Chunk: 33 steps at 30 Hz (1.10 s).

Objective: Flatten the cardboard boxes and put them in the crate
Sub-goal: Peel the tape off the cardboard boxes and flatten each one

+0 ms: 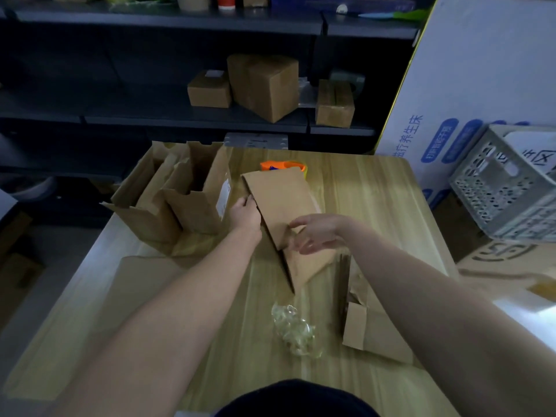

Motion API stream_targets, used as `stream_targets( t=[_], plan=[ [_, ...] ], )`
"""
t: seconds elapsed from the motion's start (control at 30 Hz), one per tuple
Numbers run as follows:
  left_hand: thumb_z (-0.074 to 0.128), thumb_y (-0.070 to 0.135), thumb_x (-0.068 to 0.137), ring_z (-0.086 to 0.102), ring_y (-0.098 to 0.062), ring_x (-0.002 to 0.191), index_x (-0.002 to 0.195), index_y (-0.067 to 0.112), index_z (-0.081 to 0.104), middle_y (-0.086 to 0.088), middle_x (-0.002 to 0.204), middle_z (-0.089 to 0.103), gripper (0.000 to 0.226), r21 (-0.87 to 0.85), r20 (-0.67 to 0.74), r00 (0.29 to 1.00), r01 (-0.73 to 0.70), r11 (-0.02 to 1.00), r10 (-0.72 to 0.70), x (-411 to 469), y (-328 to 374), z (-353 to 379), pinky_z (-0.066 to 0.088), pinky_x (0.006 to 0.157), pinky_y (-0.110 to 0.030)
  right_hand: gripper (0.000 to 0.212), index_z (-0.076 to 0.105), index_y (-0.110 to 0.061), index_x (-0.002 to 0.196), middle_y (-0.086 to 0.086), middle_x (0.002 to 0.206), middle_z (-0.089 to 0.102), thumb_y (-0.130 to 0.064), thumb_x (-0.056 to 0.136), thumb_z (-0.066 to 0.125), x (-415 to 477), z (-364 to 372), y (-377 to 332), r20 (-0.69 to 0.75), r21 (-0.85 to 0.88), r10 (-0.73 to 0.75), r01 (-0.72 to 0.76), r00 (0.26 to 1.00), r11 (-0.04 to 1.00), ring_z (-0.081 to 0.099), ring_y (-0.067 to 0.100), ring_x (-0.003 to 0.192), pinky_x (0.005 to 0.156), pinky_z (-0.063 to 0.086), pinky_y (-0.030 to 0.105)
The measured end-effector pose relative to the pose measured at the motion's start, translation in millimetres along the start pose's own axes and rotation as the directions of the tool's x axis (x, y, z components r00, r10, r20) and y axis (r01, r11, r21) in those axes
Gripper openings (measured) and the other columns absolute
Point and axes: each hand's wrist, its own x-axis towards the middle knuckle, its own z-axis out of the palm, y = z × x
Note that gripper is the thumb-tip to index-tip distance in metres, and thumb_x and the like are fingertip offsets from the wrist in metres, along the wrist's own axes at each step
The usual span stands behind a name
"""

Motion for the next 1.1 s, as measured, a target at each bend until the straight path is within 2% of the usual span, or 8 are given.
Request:
stream_targets(
  t=[0.13,0.2,0.3,0.5,0.7,0.8,0.9,1.1],
  plan=[
    [0.051,0.015,0.095,0.064,-0.026,0.094,0.115,0.014,0.061,-0.005,0.1,0.068,0.022,-0.116,-0.011,0.988,0.154,0.981,-0.156,8.8,-1.8,-7.8,0.055,0.08,-0.039,0.05,0.046,-0.012,0.133,0.013,0.133,0.048,-0.021,0.087,0.064,28.3,-8.1,14.5,-0.377,-0.177,-0.107,0.042,0.92,0.983,0.049,0.028,0.119,0.098,0.045,0.037],
    [0.052,0.012,0.094,0.065,-0.023,0.081,0.102,0.015,0.066,-0.004,0.089,0.069,0.016,-0.139,-0.004,0.977,0.211,0.968,-0.214,16.1,-0.6,-12.5,0.056,0.066,-0.034,0.067,0.034,-0.014,0.142,0.016,0.143,0.035,-0.037,0.087,0.064,39.2,-19.2,25.8,-0.542,-0.239,-0.105,-0.033,0.834,0.97,0.036,0.034,0.13,0.107,0.035,0.046],
    [0.049,0.006,0.093,0.064,-0.024,0.074,0.101,0.008,0.065,-0.008,0.085,0.068,0.018,-0.068,-0.007,0.965,0.262,0.963,-0.263,29.4,-2.7,-15.3,0.055,0.058,-0.031,0.093,0.018,-0.012,0.149,0.015,0.149,0.028,-0.047,0.08,0.07,49.4,-32.6,39.1,-0.524,-0.16,-0.043,-0.048,0.851,0.986,0.032,0.033,0.134,0.109,0.032,0.043],
    [0.041,0.042,0.097,0.051,-0.028,0.119,0.132,0.011,0.047,-0.01,0.134,0.052,0.048,0.38,-0.01,0.986,0.16,0.911,-0.169,65.7,-18.6,-16.7,0.04,0.104,-0.042,0.082,0.028,-0.01,0.144,0.012,0.136,0.047,-0.028,0.079,0.076,79.7,-49.6,50.6,-0.52,0.062,0.088,-0.065,0.849,0.996,0.049,0.03,0.121,0.102,0.042,0.045],
    [0.075,0.028,0.078,0.028,-0.023,0.14,0.151,0.025,0.006,-0.001,0.157,0.02,0.101,0.75,0.304,0.914,-0.056,0.66,-0.267,79.1,-47.6,-26.3,0.027,0.111,-0.035,0.072,0.029,-0.002,0.142,0.019,0.136,0.046,-0.017,0.084,0.068,121.8,-36.1,57.6,-0.472,-0.126,0.136,-0.219,0.871,0.967,0.052,0.031,0.115,0.088,0.049,0.04],
    [0.077,0.025,0.077,0.008,-0.017,0.145,0.152,0.018,0.007,0.0,0.16,0.002,0.103,0.872,0.417,0.855,-0.281,0.4,-0.308,82.3,-59.8,-25.6,0.015,0.114,-0.029,0.099,0.008,-0.015,0.15,0.015,0.154,0.012,-0.03,0.078,0.074,133.9,-26.9,65.7,-0.458,-0.318,0.115,-0.283,0.882,0.905,0.021,0.037,0.139,0.111,0.029,0.045],
    [0.077,0.025,0.076,-0.009,-0.014,0.145,0.152,0.018,0.001,0.002,0.158,-0.013,0.107,0.897,0.442,0.826,-0.418,0.145,-0.351,85.5,-66.6,-24.3,0.006,0.118,-0.034,0.11,-0.001,-0.02,0.152,0.007,0.159,-0.01,-0.046,0.075,0.074,144.2,-24.5,66.9,-0.352,-0.571,-0.033,-0.186,0.936,0.8,-0.008,0.035,0.145,0.115,0.009,0.049],
    [0.074,0.027,0.078,-0.015,-0.016,0.145,0.151,0.022,-0.005,0.004,0.157,-0.019,0.107,0.885,0.429,0.83,-0.465,-0.017,-0.355,92.6,-74.0,-21.1,0.002,0.118,-0.038,0.123,-0.019,-0.011,0.148,0.011,0.154,-0.028,-0.053,0.075,0.071,168.7,-17.3,79.1,-0.245,-0.732,-0.01,-0.178,0.97,0.658,-0.022,0.027,0.143,0.117,-0.001,0.042]
  ],
)
